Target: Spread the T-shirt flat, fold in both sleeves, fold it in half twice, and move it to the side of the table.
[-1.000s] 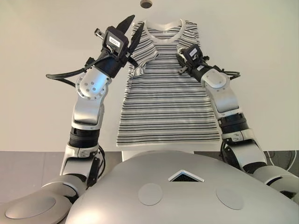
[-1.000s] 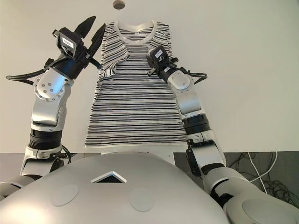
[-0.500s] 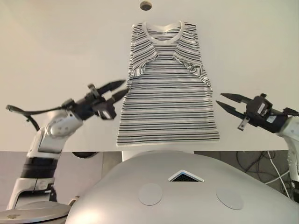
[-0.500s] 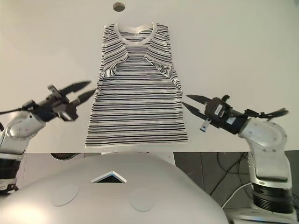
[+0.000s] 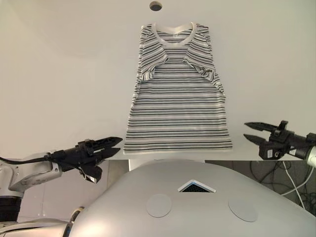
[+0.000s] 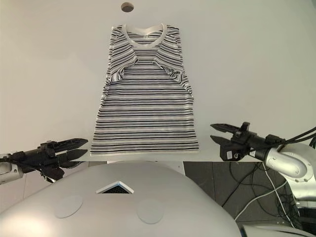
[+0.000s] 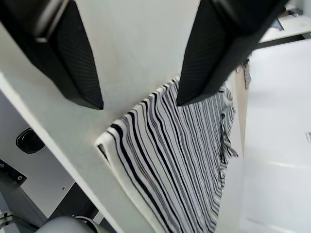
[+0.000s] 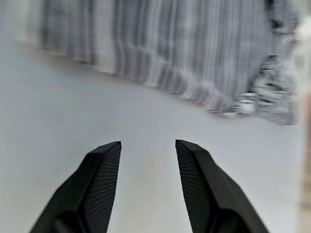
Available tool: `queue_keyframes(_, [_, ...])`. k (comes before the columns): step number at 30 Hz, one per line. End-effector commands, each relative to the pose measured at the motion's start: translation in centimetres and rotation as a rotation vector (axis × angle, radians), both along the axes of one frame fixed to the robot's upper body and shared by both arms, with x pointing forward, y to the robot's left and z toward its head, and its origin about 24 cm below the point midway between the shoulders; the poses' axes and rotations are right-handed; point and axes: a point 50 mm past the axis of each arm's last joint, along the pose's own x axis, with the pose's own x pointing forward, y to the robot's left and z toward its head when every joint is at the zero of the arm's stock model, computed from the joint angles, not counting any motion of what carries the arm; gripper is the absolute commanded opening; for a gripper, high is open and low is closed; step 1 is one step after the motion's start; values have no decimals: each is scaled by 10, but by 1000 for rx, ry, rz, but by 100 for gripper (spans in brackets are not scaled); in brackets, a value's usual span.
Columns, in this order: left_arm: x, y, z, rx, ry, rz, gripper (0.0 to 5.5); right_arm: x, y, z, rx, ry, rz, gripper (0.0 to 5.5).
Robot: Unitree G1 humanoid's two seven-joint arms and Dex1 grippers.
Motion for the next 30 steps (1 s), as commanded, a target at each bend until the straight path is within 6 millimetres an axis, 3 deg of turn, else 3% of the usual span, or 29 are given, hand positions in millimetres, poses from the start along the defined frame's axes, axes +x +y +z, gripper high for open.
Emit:
queue_keyframes(1, [1, -10, 0, 2, 8, -35, 281, -19, 5, 4, 3, 192, -33, 207])
queue_keyframes(6, [6, -20, 2, -26, 6, -55, 281, -25, 13, 7, 14, 260, -31, 207])
queue_keyframes(14, [16, -31, 5, -5, -9, -65, 281, 5, 35, 4, 61, 115, 53, 207])
queue_keyframes(25, [22, -42, 14, -13, -7, -61, 281, 10, 49, -5, 80, 120, 128, 207])
queue_keyframes(28, [25, -43, 17, -5, 16, -55, 219, 11, 51, -7, 84, 128, 136, 207])
queue_keyframes(30, [26, -44, 19, 0, 31, -54, 183, 11, 51, -7, 87, 134, 133, 172])
